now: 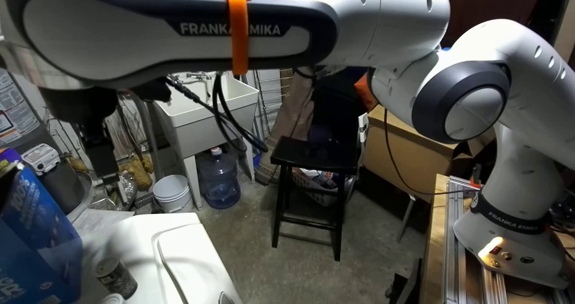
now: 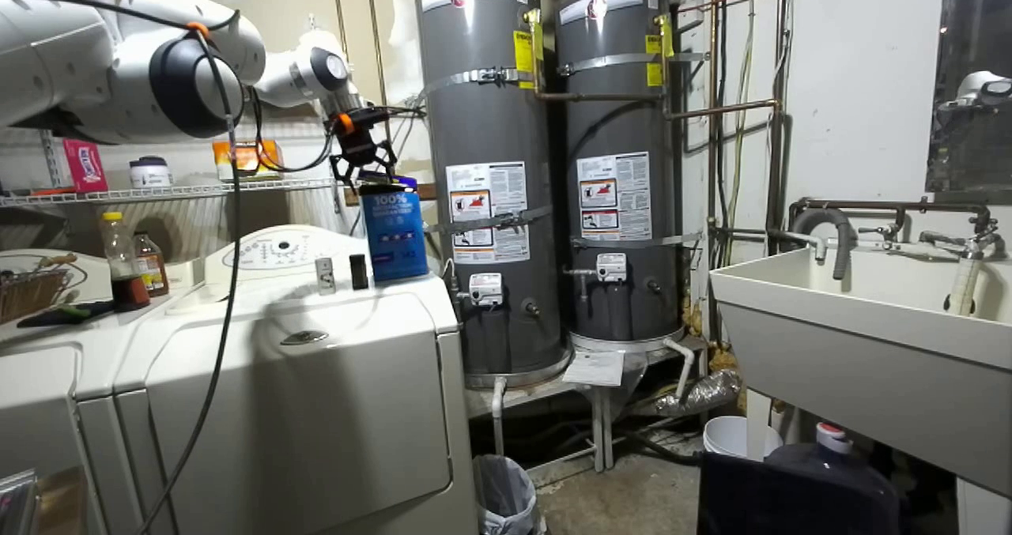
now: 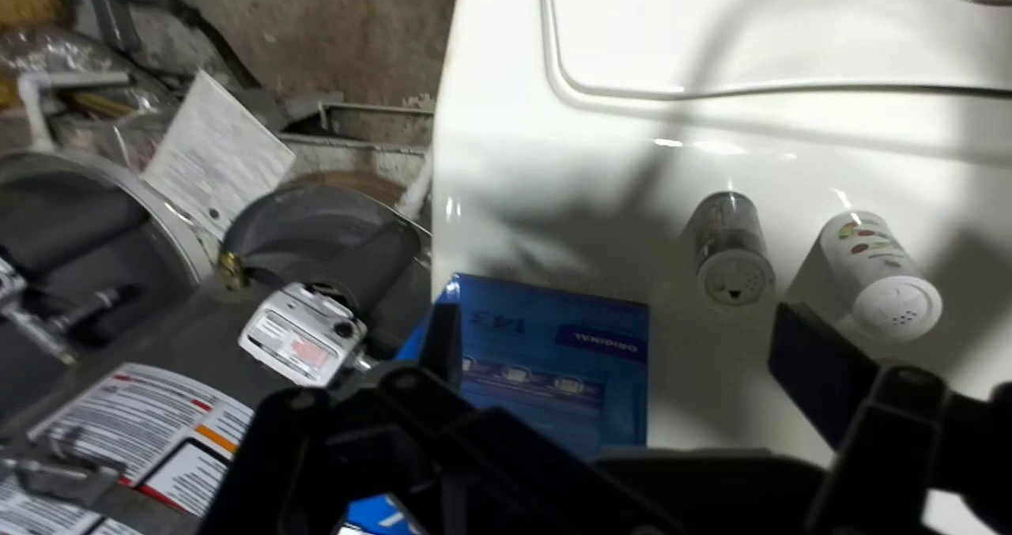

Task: Pick up the black container from the table and put it on the washing machine on the right.

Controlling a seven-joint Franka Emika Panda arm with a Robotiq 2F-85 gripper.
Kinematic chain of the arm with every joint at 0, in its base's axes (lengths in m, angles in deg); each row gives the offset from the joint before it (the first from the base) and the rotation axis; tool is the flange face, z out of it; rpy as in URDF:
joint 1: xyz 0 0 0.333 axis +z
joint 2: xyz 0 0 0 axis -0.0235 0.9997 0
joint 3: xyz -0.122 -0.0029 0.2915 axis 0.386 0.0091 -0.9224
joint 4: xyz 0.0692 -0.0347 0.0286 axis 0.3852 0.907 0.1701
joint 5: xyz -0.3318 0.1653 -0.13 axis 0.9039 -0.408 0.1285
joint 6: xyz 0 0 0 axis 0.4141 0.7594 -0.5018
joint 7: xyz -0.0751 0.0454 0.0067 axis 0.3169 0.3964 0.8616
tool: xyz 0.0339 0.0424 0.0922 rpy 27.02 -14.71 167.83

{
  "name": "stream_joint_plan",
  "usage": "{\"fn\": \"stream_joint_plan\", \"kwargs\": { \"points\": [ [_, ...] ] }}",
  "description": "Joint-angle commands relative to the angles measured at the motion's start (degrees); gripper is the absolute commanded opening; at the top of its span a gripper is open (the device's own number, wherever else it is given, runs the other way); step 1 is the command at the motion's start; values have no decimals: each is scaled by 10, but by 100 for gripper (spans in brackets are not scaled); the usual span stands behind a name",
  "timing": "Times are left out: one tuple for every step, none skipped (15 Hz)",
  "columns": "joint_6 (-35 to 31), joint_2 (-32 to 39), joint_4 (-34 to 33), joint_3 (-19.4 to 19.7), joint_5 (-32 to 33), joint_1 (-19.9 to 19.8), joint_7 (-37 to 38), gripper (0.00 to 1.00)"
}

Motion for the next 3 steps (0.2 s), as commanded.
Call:
{"fn": "stream_joint_plan", "kwargs": {
  "points": [
    [66, -50, 15, 28, 34, 8, 87, 100],
    [74, -57, 11, 37, 43, 11, 111, 100],
    [44, -41, 13, 15, 27, -1, 67, 100]
  ]
}}
